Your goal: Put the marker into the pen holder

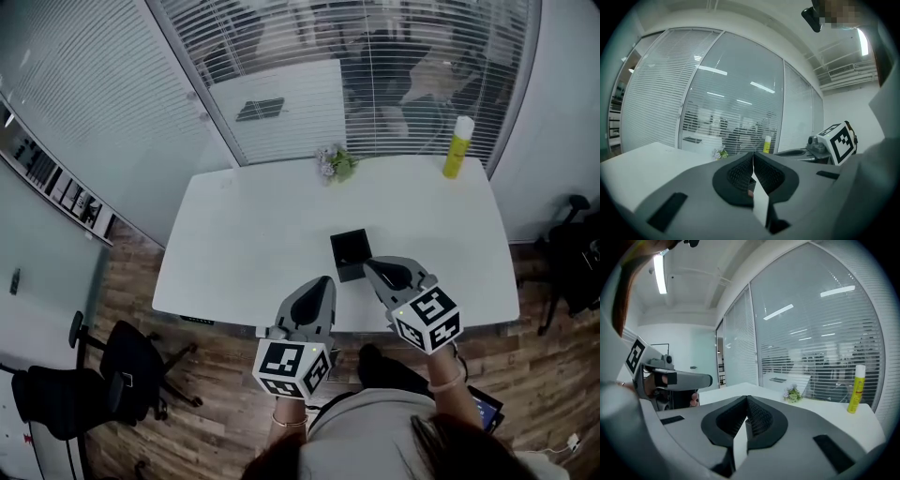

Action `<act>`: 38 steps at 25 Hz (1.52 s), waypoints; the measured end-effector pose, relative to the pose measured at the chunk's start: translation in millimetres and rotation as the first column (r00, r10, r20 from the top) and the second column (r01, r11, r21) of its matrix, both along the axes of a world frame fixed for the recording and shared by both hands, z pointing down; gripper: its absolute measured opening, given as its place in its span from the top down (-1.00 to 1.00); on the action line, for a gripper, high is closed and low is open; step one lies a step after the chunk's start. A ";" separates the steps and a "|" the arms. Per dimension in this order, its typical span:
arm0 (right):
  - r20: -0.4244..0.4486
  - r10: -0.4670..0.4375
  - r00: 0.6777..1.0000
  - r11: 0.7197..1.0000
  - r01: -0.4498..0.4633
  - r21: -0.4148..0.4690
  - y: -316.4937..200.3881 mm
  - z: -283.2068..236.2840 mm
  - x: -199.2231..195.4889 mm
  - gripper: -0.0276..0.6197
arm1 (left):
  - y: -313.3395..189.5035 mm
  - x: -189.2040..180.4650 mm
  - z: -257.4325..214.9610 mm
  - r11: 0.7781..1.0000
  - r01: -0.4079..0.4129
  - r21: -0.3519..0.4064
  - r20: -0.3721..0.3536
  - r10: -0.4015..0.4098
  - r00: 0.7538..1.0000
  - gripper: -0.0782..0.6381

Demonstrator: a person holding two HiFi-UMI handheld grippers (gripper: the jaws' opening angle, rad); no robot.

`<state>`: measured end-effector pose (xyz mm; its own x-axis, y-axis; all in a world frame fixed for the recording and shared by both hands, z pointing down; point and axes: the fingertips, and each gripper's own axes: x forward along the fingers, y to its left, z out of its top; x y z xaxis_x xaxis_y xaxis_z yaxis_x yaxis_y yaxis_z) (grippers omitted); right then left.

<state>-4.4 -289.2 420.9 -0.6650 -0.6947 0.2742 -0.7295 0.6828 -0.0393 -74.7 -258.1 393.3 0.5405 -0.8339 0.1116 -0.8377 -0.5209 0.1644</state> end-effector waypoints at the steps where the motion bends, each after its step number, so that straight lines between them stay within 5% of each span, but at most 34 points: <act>1: 0.003 0.010 1.000 1.000 -0.010 0.010 2.3 -3.2 1.5 0.83 | 2.8 -1.6 -0.9 1.000 0.001 0.004 0.003 -0.001 1.000 0.73; 25: 0.127 0.092 0.988 0.983 -0.111 0.149 77.2 -48.7 21.9 0.83 | 72.1 -10.6 -25.4 0.997 -0.012 0.079 -0.001 0.012 1.000 0.73; 38: 0.144 0.092 0.985 0.982 -0.114 0.148 107.8 -49.3 28.1 0.83 | 96.8 -10.5 -30.4 0.996 0.013 0.094 -0.020 -0.011 1.000 0.73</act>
